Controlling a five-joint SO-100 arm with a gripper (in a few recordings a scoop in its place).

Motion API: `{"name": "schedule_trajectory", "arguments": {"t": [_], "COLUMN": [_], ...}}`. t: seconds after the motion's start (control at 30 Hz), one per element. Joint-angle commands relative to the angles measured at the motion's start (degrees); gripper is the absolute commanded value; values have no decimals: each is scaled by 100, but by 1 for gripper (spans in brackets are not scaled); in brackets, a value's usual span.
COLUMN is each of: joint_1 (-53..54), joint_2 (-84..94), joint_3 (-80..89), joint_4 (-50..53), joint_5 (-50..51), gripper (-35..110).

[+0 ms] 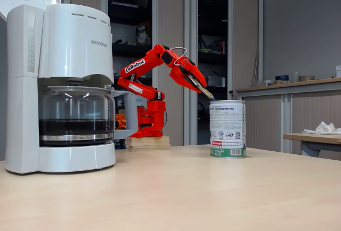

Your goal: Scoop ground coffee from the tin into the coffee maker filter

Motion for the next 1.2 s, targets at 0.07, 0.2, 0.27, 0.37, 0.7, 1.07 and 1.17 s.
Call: {"name": "schedule_trajectory", "arguments": {"t": [0.07, 0.2, 0.27, 0.37, 0.7, 1.07, 1.17], "joint_1": [-123, -281, -369, -492, -650, -606, -589], "joint_2": [-176, -229, -229, -290, -1046, -1749, -1925], "joint_3": [-545, -571, -545, -536, -791, -817, -773], "joint_4": [316, 264, 176, -9, -554, -1301, -1538], "joint_5": [-132, -18, 53, 193, 404, 396, 396], "gripper": [0, 0, 0, 0, 0, 0, 0]}}
